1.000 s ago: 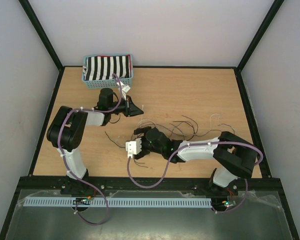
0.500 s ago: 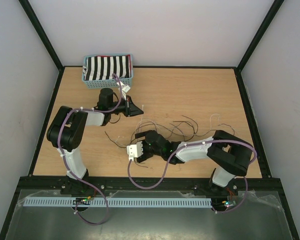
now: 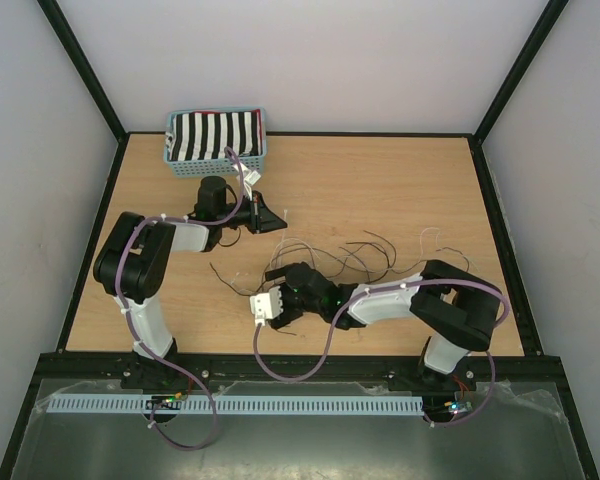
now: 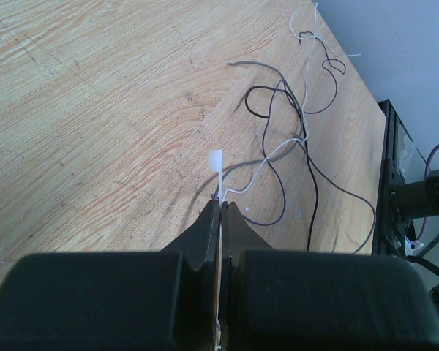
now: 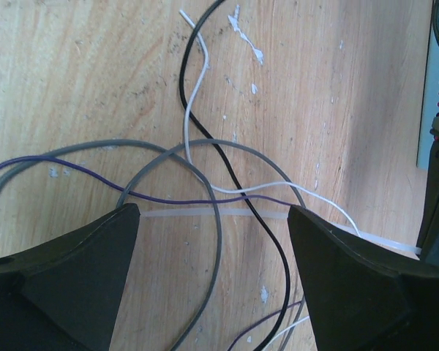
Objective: Zip-tie the wires
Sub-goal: Tie the cable at the center of the board.
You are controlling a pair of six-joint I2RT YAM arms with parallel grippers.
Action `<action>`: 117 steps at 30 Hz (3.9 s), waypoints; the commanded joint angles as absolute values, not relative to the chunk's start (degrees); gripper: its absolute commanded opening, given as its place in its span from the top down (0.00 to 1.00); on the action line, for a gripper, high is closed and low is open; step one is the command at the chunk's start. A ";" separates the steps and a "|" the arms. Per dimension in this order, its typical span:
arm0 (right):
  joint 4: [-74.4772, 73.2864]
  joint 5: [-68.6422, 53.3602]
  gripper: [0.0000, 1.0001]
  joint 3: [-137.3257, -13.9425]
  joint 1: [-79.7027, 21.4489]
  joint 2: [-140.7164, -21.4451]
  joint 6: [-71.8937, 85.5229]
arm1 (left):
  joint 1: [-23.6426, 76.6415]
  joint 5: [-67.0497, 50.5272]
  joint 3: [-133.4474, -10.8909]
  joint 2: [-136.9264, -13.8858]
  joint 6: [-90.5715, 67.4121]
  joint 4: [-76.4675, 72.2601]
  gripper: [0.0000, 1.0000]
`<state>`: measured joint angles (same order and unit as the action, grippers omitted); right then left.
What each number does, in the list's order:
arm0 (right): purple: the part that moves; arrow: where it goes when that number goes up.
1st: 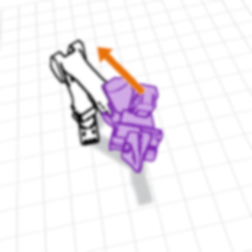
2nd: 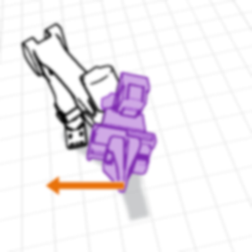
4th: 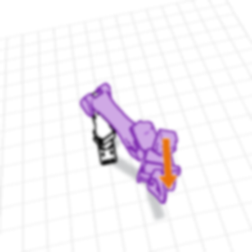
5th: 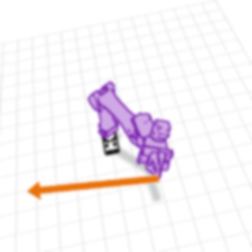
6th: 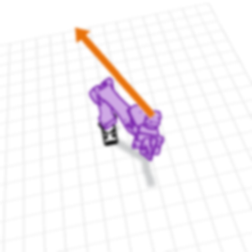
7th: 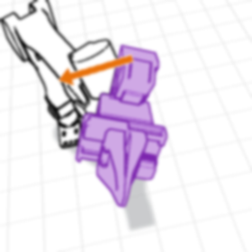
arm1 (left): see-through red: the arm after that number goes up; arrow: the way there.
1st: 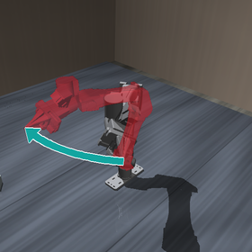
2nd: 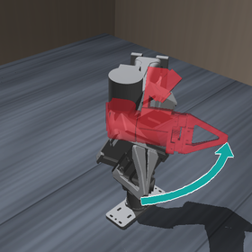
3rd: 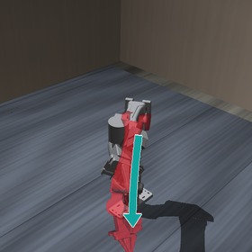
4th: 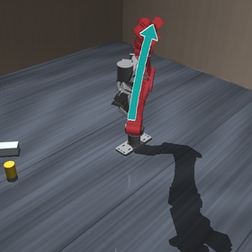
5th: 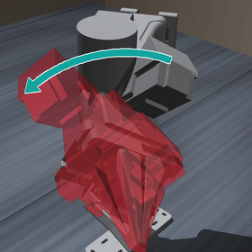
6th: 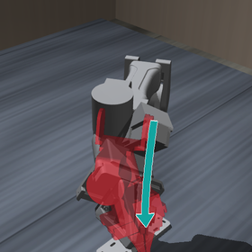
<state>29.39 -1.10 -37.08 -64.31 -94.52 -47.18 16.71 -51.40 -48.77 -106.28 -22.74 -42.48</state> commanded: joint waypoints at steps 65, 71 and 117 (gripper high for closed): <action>32.79 1.96 0.01 -35.37 -66.97 -90.56 -38.57 | 13.18 -55.07 -46.29 -107.11 -27.92 -42.56 1.00; 42.48 -0.77 0.04 -27.53 -66.72 -88.92 -42.49 | 13.21 -55.72 -45.98 -107.39 -28.98 -41.35 1.00; 55.60 8.72 0.52 -38.15 -62.84 -109.41 -58.72 | 13.35 -51.94 -48.79 -107.65 -37.96 -25.42 1.00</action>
